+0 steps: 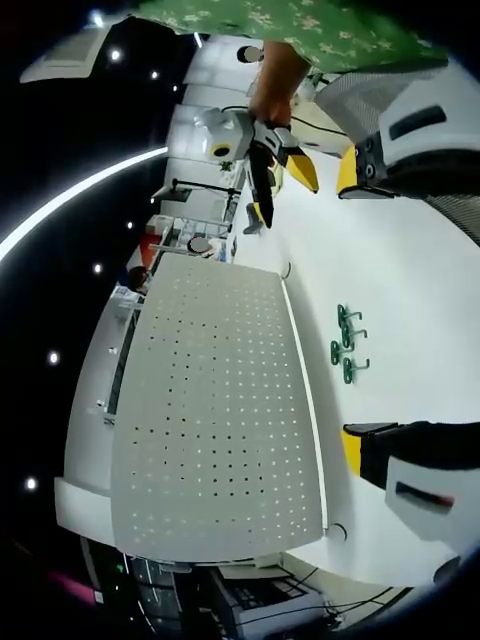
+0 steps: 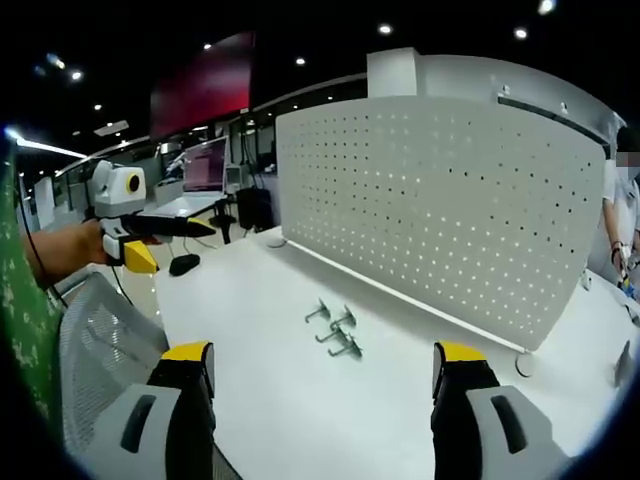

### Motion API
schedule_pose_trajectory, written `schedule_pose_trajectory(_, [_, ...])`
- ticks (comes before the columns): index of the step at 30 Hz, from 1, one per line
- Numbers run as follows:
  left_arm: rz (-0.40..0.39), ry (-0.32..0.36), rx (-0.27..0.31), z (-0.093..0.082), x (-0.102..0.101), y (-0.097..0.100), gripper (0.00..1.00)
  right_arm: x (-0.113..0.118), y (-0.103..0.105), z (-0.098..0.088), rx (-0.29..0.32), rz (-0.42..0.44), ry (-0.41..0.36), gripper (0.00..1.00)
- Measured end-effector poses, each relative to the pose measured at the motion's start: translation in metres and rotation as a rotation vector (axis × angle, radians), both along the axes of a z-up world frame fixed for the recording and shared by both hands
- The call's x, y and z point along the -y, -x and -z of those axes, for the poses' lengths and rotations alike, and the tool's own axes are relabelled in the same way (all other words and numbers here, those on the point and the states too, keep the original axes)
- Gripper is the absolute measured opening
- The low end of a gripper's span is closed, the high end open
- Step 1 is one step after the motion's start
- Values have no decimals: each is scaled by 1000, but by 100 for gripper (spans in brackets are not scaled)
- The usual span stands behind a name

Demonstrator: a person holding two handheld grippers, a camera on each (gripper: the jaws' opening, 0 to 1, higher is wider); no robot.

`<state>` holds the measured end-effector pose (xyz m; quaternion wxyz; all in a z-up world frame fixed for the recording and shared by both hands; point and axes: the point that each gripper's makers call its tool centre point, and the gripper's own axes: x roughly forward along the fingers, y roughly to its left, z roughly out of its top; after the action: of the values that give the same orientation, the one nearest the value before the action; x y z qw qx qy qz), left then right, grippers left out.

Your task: Insert the hook assembly into the mounting plate slot until the hook locks in place.

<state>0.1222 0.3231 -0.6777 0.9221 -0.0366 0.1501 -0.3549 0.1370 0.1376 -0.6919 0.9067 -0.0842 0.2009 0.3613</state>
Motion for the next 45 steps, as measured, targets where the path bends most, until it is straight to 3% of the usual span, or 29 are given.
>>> schedule_pose_trajectory(35, [1, -3, -14, 3, 1, -5, 93, -3, -14, 5, -10, -17, 14, 87])
schedule_pose_trajectory(45, [6, -4, -23, 5, 2, -6, 93, -5, -24, 15, -27, -26, 30, 85])
